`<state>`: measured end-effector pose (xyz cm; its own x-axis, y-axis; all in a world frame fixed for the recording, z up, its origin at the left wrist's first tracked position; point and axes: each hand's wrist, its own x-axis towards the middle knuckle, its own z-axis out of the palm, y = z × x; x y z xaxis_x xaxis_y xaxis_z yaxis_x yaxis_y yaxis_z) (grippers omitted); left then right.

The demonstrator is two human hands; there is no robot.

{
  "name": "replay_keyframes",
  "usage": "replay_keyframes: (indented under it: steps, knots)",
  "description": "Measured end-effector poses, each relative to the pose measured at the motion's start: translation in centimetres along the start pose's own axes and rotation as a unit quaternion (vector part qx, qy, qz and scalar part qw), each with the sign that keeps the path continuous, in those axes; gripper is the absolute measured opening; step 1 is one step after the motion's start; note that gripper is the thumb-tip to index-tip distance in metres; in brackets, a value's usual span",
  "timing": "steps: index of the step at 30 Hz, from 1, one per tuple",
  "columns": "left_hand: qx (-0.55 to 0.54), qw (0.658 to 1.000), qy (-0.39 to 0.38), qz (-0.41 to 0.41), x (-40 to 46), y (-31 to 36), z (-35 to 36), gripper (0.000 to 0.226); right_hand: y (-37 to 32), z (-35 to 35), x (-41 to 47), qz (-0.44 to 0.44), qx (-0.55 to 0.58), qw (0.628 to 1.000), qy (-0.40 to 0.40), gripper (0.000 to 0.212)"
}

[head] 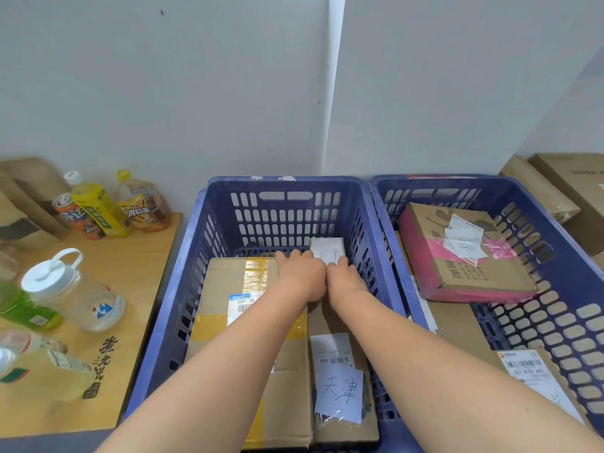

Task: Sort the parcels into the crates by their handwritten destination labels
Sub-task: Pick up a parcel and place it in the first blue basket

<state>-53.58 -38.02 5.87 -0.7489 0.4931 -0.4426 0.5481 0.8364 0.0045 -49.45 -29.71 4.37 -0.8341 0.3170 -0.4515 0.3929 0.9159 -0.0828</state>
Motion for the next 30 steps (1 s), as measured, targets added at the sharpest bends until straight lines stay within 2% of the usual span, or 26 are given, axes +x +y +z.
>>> replay_keyframes:
  steps: [5,14,17,20,22,24,27,30]
  knots:
    - [0.121,0.992,-0.017,-0.013,0.6,0.6,0.2,0.043,0.2,1.2,0.8,-0.001,-0.034,0.999,-0.042,0.055]
    - [0.121,0.993,0.011,-0.007,0.7,0.7,1.0,0.045,0.1,1.0,1.3,0.008,-0.047,0.994,-0.101,0.062]
    - [0.099,0.994,0.044,0.015,0.2,0.3,1.4,0.044,-0.3,0.8,1.0,0.007,-0.091,0.987,-0.132,0.065]
    - [0.039,0.997,0.062,0.023,-1.2,0.0,1.2,0.048,-1.0,0.3,-0.7,0.015,-0.067,0.986,-0.152,0.069]
    - [-0.022,0.996,0.078,0.028,-2.4,0.2,0.2,0.050,-1.0,-1.4,-2.2,-0.014,0.006,0.990,-0.139,0.062]
    - [-0.121,0.982,0.139,0.037,-3.6,1.0,-1.9,0.045,-0.2,-3.9,-4.0,-0.018,0.126,0.988,-0.084,0.049]
    - [-0.316,0.914,0.252,0.031,-5.6,3.7,-6.3,0.035,2.7,-8.9,-7.2,-0.058,0.222,0.972,0.043,0.038]
    - [-0.401,0.857,0.319,0.050,-7.6,8.4,-11.0,0.034,7.4,-14.4,-11.3,-0.087,0.269,0.951,0.126,0.024]
